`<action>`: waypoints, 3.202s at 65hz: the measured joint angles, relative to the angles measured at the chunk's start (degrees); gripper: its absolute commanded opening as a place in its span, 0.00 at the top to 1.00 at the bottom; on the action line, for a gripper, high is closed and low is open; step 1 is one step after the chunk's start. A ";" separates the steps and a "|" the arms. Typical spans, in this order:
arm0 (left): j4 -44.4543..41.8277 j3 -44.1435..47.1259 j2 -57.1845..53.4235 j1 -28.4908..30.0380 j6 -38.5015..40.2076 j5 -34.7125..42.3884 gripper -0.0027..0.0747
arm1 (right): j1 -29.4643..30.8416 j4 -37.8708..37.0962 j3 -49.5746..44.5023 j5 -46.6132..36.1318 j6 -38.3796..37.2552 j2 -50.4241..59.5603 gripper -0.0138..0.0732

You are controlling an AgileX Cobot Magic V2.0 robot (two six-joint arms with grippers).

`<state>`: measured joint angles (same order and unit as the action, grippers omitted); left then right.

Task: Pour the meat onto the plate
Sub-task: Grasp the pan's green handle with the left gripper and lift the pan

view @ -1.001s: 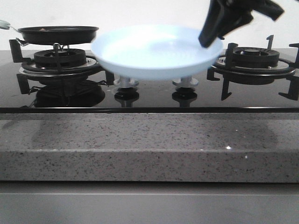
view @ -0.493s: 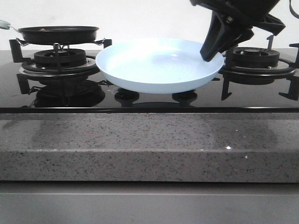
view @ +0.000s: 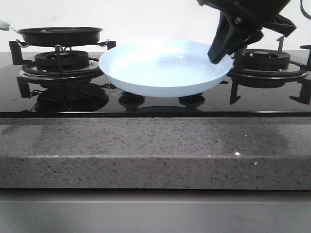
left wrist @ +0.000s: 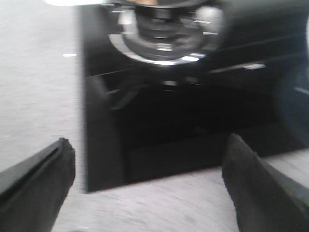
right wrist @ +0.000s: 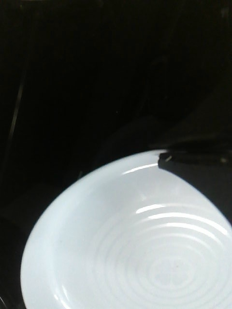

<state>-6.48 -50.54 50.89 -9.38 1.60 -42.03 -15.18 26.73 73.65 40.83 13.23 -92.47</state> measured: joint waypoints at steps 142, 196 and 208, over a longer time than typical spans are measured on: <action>107.34 -20.92 54.82 30.08 -51.50 -13.20 0.70 | 0.00 0.13 0.00 0.00 0.00 -0.09 0.98; 106.84 -21.00 53.86 30.08 -51.99 -17.97 0.99 | 0.00 0.13 0.00 0.00 0.00 -0.09 0.98; 106.32 -18.88 47.96 30.08 -54.73 -18.09 0.99 | 0.00 0.13 0.00 0.00 0.00 -0.09 0.98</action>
<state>99.84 -69.42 98.85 20.70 -53.13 -60.13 -15.18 26.86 73.65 40.83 13.23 -92.56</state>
